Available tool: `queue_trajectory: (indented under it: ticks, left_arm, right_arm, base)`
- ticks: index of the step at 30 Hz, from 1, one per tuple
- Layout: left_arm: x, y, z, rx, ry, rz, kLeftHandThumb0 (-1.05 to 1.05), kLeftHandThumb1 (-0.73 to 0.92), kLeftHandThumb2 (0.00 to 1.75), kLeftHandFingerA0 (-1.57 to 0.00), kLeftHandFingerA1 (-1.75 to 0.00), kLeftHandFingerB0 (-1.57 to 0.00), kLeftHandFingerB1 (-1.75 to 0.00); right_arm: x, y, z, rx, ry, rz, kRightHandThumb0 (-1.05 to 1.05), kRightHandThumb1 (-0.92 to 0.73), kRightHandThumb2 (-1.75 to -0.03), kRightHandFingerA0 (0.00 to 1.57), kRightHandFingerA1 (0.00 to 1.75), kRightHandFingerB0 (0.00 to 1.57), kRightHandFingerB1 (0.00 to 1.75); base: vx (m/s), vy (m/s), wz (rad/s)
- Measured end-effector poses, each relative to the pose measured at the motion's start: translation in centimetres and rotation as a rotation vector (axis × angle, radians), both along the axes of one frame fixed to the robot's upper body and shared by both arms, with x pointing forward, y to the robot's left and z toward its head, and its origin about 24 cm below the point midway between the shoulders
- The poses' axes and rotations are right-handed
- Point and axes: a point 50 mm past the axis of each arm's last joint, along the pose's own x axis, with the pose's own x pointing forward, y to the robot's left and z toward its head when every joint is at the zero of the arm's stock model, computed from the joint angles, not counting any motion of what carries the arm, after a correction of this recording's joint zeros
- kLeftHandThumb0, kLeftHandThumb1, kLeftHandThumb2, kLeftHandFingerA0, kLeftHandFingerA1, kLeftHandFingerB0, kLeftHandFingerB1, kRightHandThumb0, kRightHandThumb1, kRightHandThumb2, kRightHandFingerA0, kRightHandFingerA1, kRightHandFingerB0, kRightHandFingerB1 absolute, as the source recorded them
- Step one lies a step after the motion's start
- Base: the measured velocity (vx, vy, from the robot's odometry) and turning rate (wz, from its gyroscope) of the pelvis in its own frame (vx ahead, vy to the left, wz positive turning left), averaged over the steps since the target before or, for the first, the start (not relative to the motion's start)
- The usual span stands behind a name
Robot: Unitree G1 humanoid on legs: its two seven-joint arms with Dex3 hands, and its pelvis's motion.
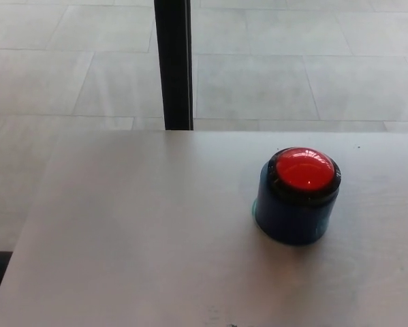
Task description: The robot uses its right hand to press the red button kept in the middle of the desk
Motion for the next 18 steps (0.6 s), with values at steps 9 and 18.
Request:
queue_trajectory:
  ticks: [9,18]
  left_arm:
    - [0.1,0.0,0.0,0.006,0.008,-0.012,-0.48,0.63,1.09,-0.45,-1.29,-0.28,-0.98]
    - [0.1,-0.1,0.0,0.012,0.017,-0.015,-0.47,0.69,1.05,-0.56,-1.26,-0.23,-0.89]
  right_arm:
    - [2.3,5.2,-3.2,-0.01,0.089,0.166,-0.16,-0.5,-1.28,0.94,1.75,0.76,1.36]
    - [3.3,10.0,-5.3,-0.106,0.124,0.334,-0.16,-0.38,-1.38,0.98,1.75,0.84,1.52]
  base:
    - [0.0,0.0,0.0]
    - [0.0,0.0,0.0]
